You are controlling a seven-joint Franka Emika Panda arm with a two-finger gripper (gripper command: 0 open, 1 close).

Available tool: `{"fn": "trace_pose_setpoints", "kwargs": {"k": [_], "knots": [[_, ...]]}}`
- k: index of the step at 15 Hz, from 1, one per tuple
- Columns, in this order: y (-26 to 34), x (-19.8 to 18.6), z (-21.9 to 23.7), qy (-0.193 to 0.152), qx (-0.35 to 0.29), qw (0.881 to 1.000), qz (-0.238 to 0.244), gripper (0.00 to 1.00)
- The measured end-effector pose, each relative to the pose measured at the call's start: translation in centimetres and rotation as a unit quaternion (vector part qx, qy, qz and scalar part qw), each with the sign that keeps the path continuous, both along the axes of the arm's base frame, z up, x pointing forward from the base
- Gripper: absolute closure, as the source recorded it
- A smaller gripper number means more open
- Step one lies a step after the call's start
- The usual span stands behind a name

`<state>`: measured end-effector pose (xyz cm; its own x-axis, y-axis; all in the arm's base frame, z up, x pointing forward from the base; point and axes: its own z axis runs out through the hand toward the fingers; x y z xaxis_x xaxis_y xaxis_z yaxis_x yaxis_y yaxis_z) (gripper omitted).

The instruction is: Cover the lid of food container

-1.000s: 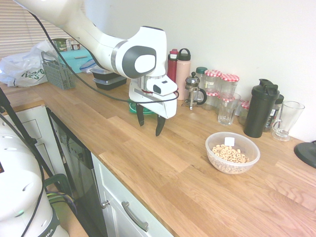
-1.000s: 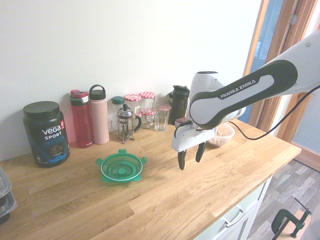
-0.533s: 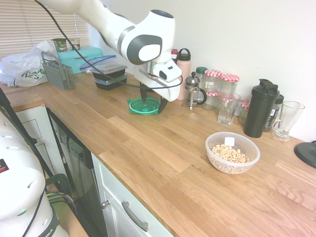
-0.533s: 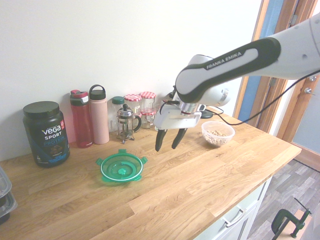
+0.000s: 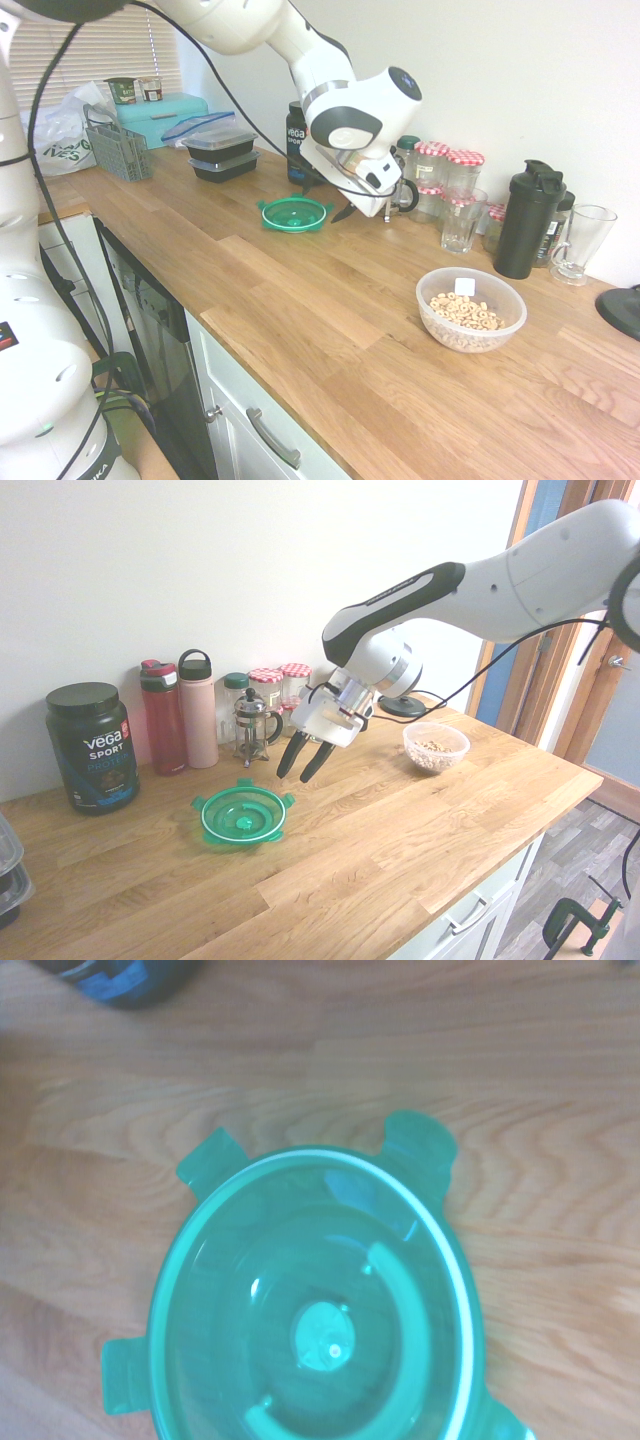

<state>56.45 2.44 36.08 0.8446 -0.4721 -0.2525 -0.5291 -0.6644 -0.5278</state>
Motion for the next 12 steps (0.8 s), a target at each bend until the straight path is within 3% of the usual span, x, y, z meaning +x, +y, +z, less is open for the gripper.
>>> {"fn": "trace_pose_setpoints", "kwargs": {"k": [12], "knots": [[4.6,0.6,-4.0,0.023,0.005,1.0,0.009,0.0]]}}
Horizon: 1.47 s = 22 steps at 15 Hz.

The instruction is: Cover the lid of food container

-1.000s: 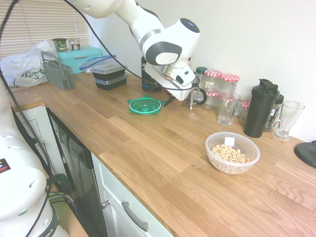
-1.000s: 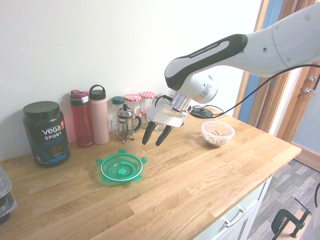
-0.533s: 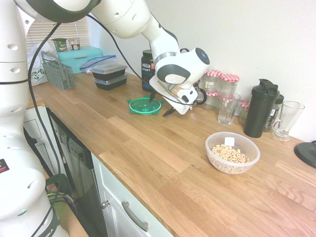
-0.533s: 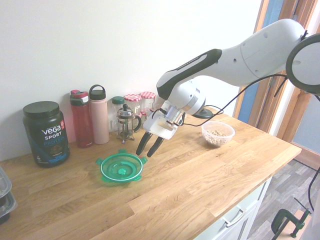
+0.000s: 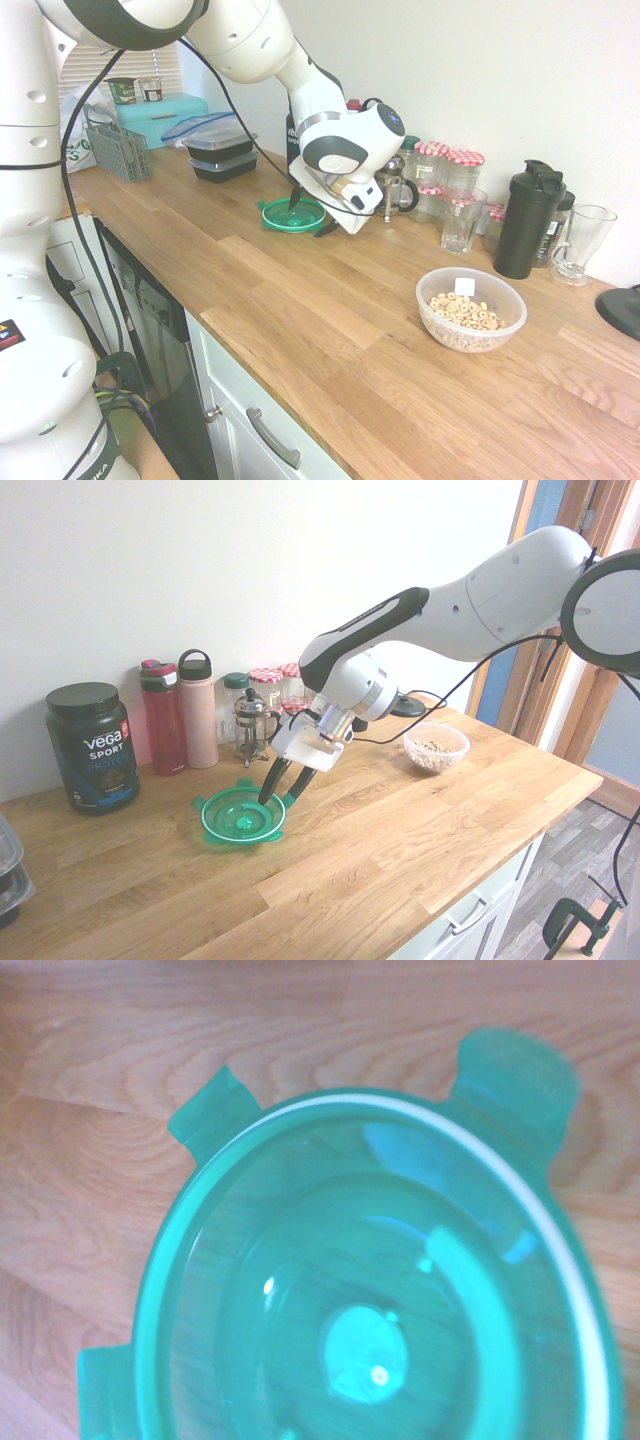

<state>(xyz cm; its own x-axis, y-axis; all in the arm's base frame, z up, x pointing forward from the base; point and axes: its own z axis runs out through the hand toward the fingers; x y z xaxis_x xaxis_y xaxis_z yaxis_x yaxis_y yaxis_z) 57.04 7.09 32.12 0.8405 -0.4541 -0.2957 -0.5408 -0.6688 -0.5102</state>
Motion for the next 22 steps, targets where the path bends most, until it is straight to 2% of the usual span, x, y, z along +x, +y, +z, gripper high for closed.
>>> {"fn": "trace_pose_setpoints", "kwargs": {"k": [2,3,12,22], "knots": [[0.5,0.0,0.0,0.003,-0.002,1.0,-0.008,0.0],[0.7,0.0,0.0,0.005,-0.003,1.0,-0.013,1.0],[0.8,-0.1,-0.9,0.025,0.016,0.998,-0.053,1.0],[0.0,-0.3,-2.6,0.026,0.031,0.998,-0.05,1.0]]}}
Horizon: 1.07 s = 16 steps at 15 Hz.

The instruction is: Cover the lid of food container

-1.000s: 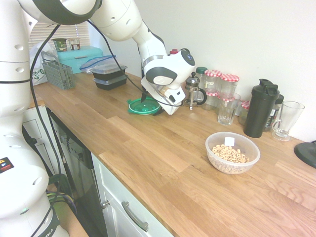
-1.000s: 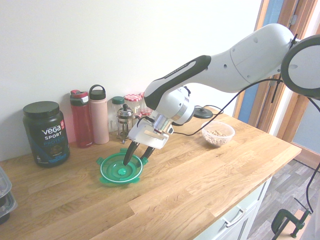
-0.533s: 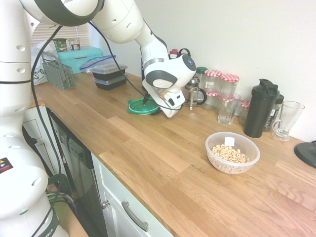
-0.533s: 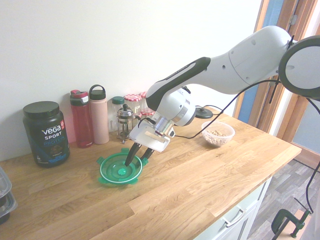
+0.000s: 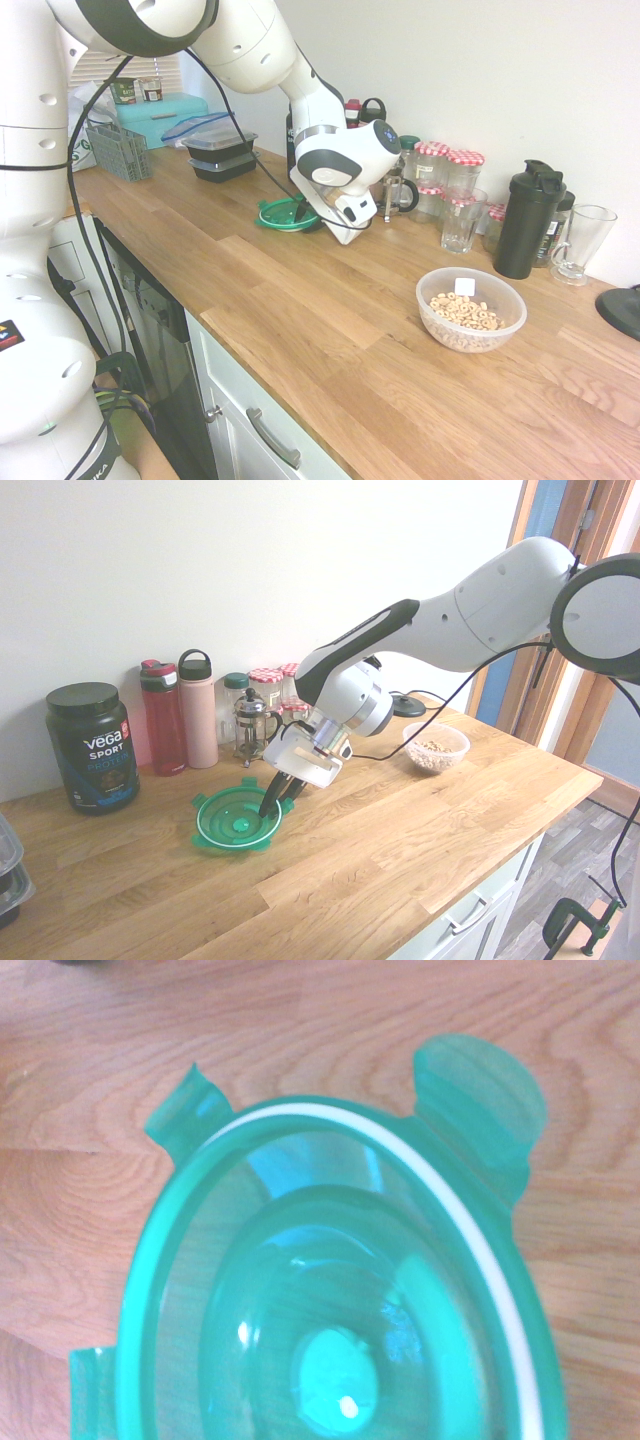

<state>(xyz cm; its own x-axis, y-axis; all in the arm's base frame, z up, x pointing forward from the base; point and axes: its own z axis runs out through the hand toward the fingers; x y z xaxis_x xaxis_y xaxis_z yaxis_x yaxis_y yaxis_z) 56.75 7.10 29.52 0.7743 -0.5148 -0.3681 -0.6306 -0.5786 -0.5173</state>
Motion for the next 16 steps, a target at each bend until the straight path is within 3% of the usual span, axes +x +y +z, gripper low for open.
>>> {"fn": "trace_pose_setpoints", "kwargs": {"k": [6,9,13,16], "knots": [[-0.8,-0.1,0.7,0.001,-0.003,1.0,0.004,1.0],[-4.3,-0.2,4.7,0.0,-0.093,0.996,-0.003,1.0],[-8.1,-2.9,13.2,-0.003,-0.245,0.969,-0.022,1.0],[-8.4,-6.3,21.4,-0.014,-0.355,0.934,-0.041,1.0]]}}
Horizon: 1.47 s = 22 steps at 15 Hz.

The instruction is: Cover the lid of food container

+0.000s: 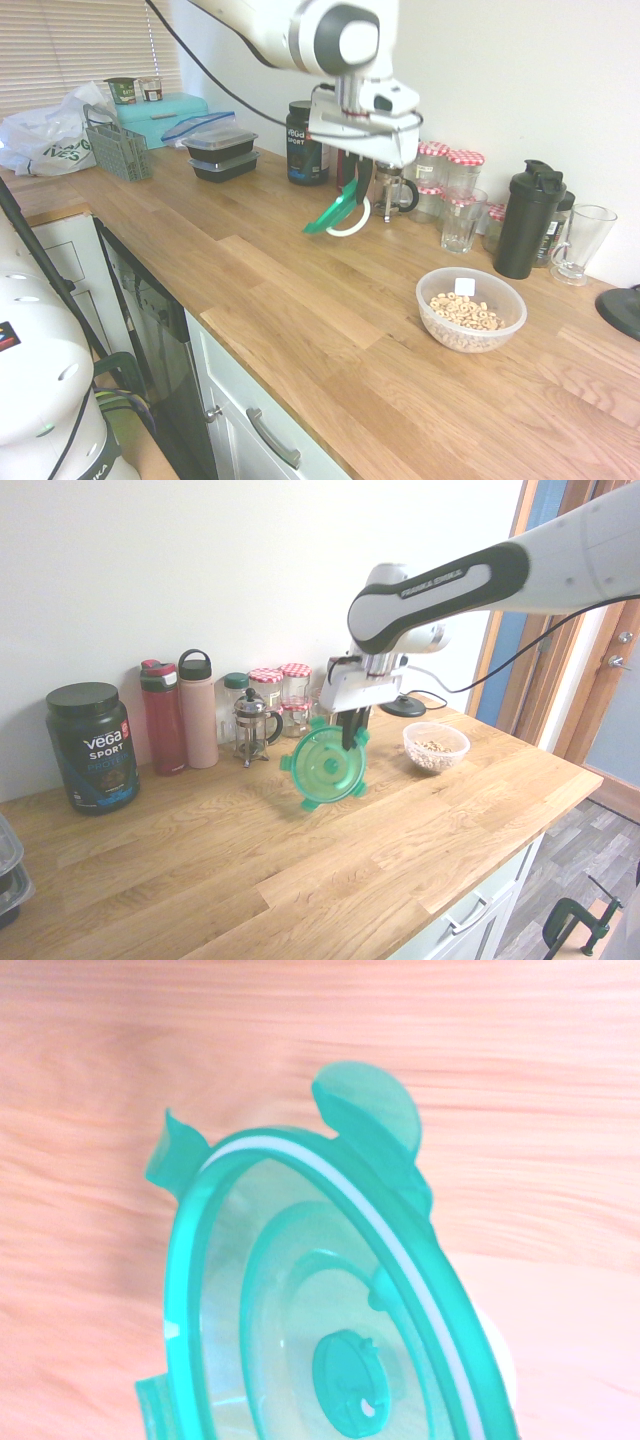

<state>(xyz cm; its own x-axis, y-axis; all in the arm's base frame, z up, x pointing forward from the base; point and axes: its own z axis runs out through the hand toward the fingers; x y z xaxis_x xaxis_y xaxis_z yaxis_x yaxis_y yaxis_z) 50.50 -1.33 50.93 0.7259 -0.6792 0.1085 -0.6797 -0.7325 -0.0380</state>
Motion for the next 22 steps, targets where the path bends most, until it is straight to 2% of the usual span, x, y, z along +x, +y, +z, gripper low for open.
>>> {"fn": "trace_pose_setpoints", "kwargs": {"k": [2,5,7,10,13,16,18,22], "knots": [[0.8,-1.5,4.3,-0.021,-0.07,0.997,-0.009,1.0],[2.5,-1.0,7.3,-0.054,-0.171,0.984,-0.017,1.0],[3.6,-0.3,8.3,-0.07,-0.24,0.968,-0.022,1.0],[4.2,0.6,8.8,-0.081,-0.338,0.937,-0.041,1.0],[3.3,0.4,7.4,-0.058,-0.426,0.9,-0.076,1.0],[1.3,0.5,5.0,-0.02,-0.505,0.856,-0.109,1.0],[-1.0,1.4,2.9,0.009,-0.556,0.822,-0.125,1.0],[-5.5,3.1,-1.1,0.065,-0.65,0.74,-0.158,1.0]]}}
